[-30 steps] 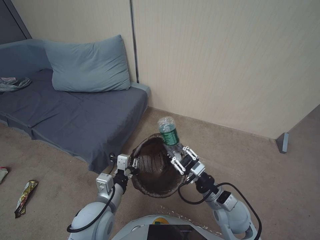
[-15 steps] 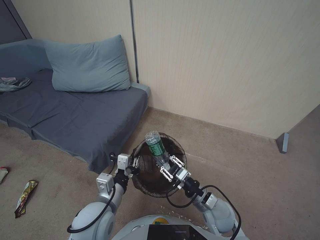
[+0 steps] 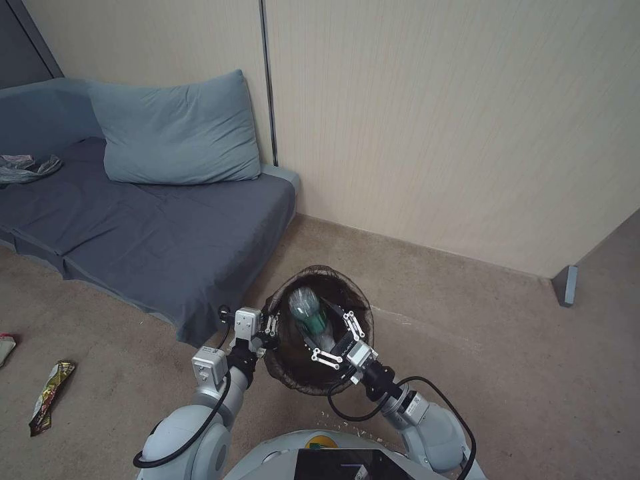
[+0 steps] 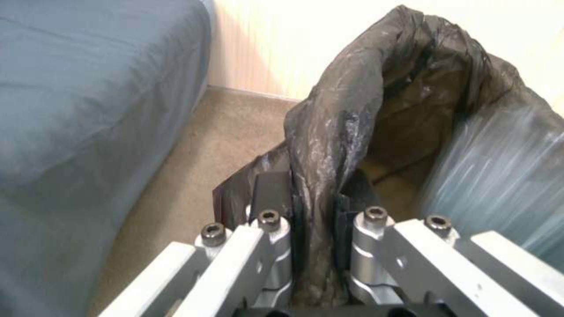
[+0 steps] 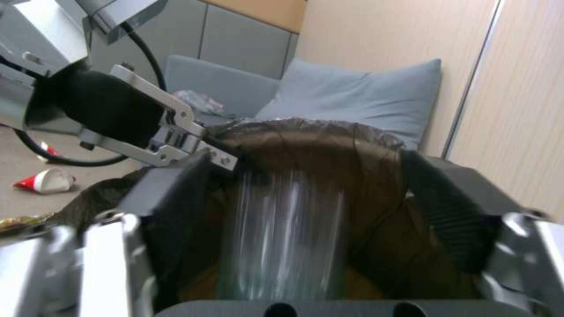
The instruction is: Pick up the trash bin, then pick up the garbage from the floor and place it into the trash bin.
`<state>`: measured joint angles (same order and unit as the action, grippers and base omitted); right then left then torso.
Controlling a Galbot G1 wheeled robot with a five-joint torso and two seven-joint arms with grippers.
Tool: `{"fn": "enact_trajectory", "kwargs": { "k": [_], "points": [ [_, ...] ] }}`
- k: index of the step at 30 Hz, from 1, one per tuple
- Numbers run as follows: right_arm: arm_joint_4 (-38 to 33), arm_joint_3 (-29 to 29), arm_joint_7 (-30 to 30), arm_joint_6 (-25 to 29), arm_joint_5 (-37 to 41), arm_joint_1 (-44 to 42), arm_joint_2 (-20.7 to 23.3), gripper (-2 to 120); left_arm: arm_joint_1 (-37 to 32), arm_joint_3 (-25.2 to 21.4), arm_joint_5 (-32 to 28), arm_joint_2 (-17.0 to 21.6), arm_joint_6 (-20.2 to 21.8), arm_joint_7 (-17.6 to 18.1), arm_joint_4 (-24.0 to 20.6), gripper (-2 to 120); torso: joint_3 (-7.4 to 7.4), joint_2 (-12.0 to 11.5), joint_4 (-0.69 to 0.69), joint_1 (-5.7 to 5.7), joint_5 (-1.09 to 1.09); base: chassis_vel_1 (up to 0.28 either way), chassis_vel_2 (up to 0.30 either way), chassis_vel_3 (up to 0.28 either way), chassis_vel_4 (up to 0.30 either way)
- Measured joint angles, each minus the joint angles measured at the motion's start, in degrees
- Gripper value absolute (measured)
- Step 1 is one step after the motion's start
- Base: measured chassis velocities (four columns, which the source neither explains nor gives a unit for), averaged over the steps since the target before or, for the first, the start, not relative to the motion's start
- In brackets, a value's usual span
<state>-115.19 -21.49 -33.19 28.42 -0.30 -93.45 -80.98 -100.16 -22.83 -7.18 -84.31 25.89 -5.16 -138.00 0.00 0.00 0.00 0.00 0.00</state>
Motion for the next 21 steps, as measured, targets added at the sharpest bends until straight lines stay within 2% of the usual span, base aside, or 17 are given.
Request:
{"fn": "enact_trajectory", "kwargs": {
  "k": [1,4,7,21],
  "points": [
    [0.00,0.00,0.00,0.00,0.00,0.00,0.00,82,0.00,0.00,0.00,0.00,0.00,0.00,0.00,7,0.00,0.00,0.00,0.00,0.00,0.000,0.000,0.000,0.000],
    [-0.31,-0.20,-0.01,0.20,-0.05,-0.25,0.01,96,0.01,-0.08,0.03,0.02,-0.04,-0.01,-0.08,7,0.00,0.00,0.00,0.00,0.00,0.000,0.000,0.000,0.000],
    [-0.59,-0.30,-0.03,0.36,-0.07,-0.56,-0.03,100,0.14,-0.08,0.02,0.04,-0.07,-0.02,-0.08,7,0.00,0.00,0.00,0.00,0.00,0.000,0.000,0.000,0.000],
    [-5.60,-1.51,0.15,0.40,1.74,-2.42,0.16,100,-0.42,-0.37,0.92,-0.03,-1.46,-0.56,-0.03,7,0.00,0.00,0.00,0.00,0.00,0.000,0.000,0.000,0.000]
  ]
}}
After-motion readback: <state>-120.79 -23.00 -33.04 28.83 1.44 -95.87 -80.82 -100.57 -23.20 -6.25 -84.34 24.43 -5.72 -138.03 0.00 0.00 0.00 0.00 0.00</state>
